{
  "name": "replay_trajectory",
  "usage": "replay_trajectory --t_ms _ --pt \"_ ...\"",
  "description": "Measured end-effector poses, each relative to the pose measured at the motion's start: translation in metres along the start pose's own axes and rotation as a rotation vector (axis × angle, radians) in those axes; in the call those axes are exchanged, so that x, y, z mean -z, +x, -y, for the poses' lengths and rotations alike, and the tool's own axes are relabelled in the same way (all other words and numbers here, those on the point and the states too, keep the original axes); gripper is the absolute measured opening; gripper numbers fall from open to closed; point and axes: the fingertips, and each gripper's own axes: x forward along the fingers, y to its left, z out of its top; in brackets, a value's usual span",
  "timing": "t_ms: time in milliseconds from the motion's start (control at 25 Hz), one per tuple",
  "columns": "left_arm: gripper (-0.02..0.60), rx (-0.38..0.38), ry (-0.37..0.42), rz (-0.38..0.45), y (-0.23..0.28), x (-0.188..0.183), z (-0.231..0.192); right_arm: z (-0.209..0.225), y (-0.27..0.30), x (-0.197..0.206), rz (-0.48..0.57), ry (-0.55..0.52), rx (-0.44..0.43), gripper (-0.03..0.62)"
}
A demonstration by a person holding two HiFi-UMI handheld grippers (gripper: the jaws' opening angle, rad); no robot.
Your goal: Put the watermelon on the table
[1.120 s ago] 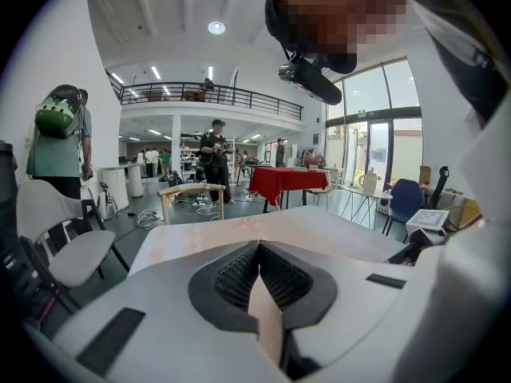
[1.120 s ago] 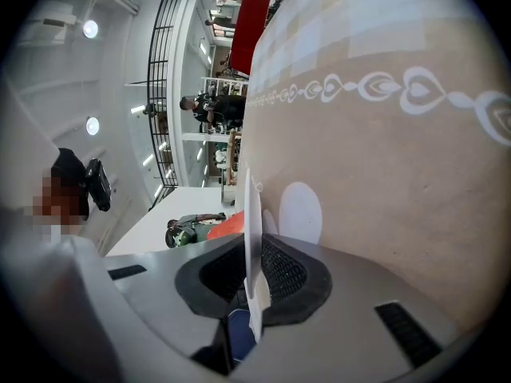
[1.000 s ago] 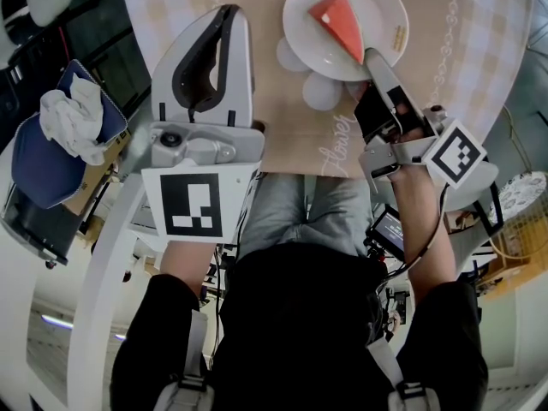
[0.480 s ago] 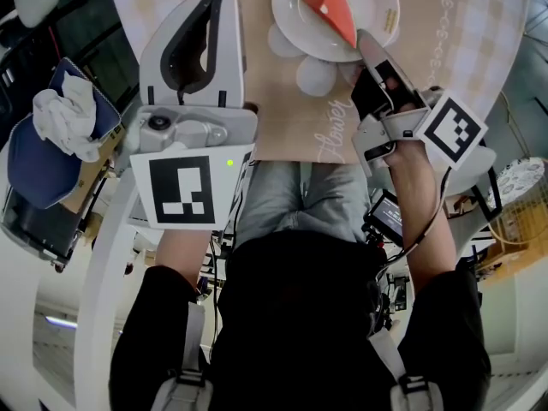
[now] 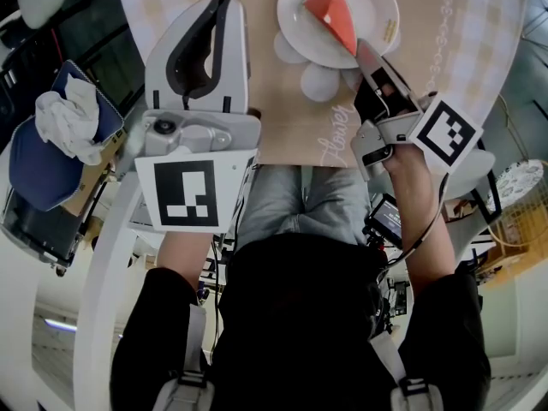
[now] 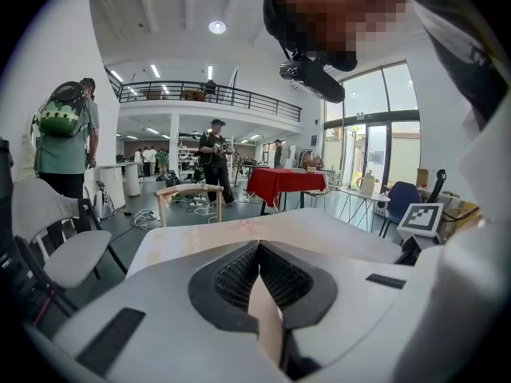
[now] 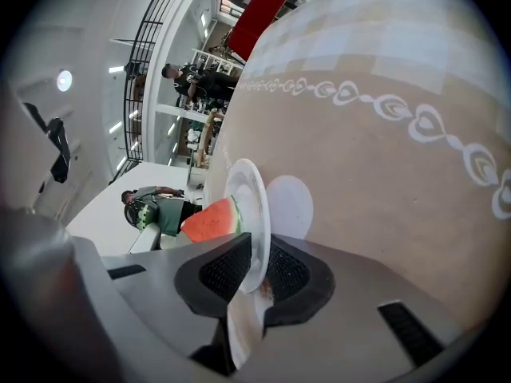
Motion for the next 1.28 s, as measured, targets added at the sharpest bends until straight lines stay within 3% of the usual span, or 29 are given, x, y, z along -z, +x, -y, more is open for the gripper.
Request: replay_trajectory --t_ms 640,1280 --pt "0.012 0.010 0.010 0.009 -0.001 -0.014 0.000 0.001 -0.007 0.008 -0.038 0.010 0.069 0.104" --pt "0.012 0.032 0.019 0.024 -0.004 -0.028 0.007 0.009 -0.034 0.006 -0.026 -0.029 0.138 0.092"
